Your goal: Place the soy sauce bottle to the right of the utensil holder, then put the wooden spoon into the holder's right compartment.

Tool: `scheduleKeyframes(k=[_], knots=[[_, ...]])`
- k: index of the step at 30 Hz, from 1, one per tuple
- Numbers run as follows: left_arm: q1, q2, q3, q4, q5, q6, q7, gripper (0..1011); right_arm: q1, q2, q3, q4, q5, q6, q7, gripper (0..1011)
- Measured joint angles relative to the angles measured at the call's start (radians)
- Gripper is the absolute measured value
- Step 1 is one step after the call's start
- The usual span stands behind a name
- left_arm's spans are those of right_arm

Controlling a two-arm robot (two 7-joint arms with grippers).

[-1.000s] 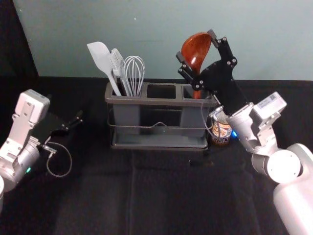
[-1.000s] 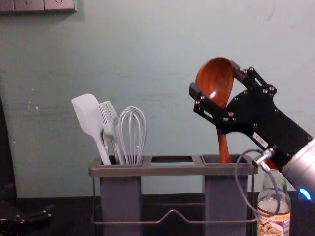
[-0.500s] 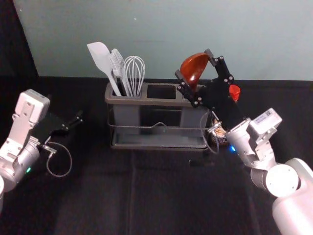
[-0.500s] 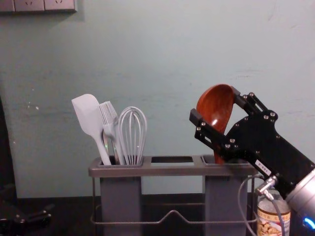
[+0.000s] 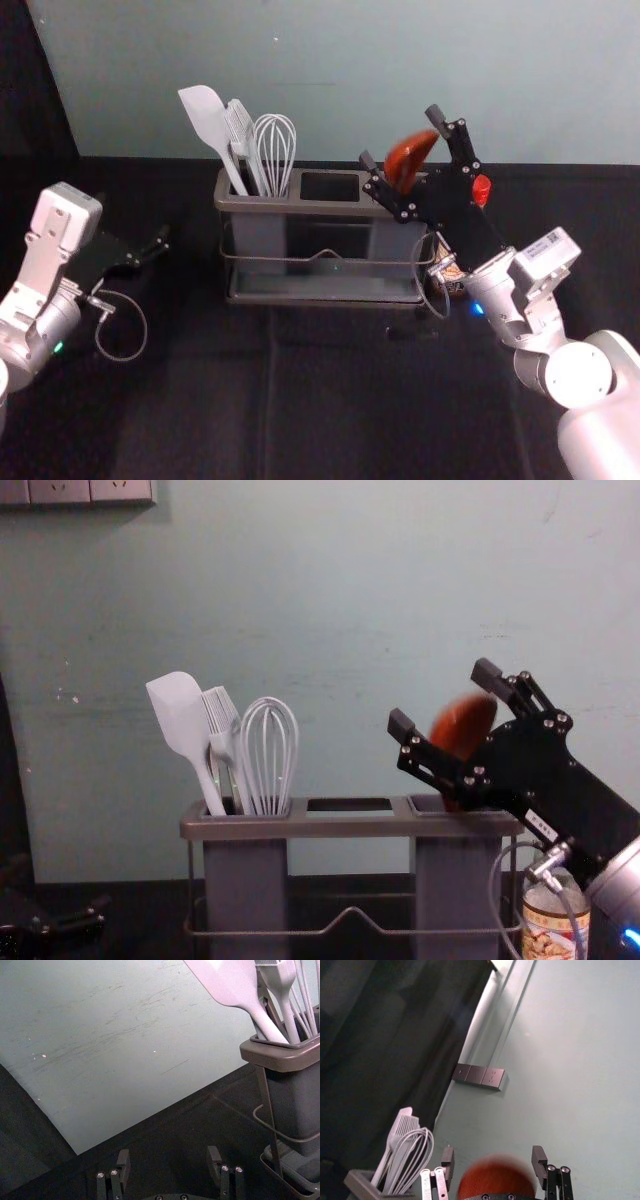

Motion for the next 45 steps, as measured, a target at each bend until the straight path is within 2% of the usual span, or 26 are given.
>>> scheduleKeyframes(k=[5,9,11,15,19,22,25,28,32,33,36,41,45], knots=[[0.000,0.000,0.000,0.000,0.000,0.000,0.000,1005,-0.003,-0.004,0.006,-0.031,0.006,0.008,-0.003,1003],[0.000,0.000,0.000,0.000,0.000,0.000,0.000,1005,-0.026,-0.003,0.014,-0.098,0.001,0.034,-0.013,1002],[0.000,0.000,0.000,0.000,0.000,0.000,0.000,1005,-0.056,0.003,0.019,-0.162,-0.006,0.057,-0.022,1002],[0.000,0.000,0.000,0.000,0.000,0.000,0.000,1005,-0.136,0.021,0.032,-0.300,-0.017,0.117,-0.047,1003],[0.000,0.000,0.000,0.000,0.000,0.000,0.000,1005,-0.205,0.038,0.043,-0.402,-0.024,0.171,-0.064,1002],[0.000,0.000,0.000,0.000,0.000,0.000,0.000,1005,-0.305,0.060,0.061,-0.528,-0.035,0.263,-0.087,1003],[0.000,0.000,0.000,0.000,0.000,0.000,0.000,1005,-0.372,0.076,0.069,-0.602,-0.037,0.322,-0.095,1002],[0.000,0.000,0.000,0.000,0.000,0.000,0.000,1005,-0.470,0.101,0.079,-0.696,-0.022,0.402,-0.099,1002],[0.000,0.000,0.000,0.000,0.000,0.000,0.000,1005,-0.549,0.120,0.090,-0.753,-0.008,0.438,-0.106,1002],[0.000,0.000,0.000,0.000,0.000,0.000,0.000,1005,-0.585,0.127,0.098,-0.777,-0.006,0.446,-0.115,1002],[0.000,0.000,0.000,0.000,0.000,0.000,0.000,1005,-0.638,0.138,0.118,-0.802,0.001,0.451,-0.134,1002],[0.000,0.000,0.000,0.000,0.000,0.000,0.000,1005,-0.691,0.151,0.169,-0.813,0.007,0.467,-0.169,1003],[0.000,0.000,0.000,0.000,0.000,0.000,0.000,1005,-0.701,0.163,0.222,-0.801,-0.009,0.526,-0.196,1002]])
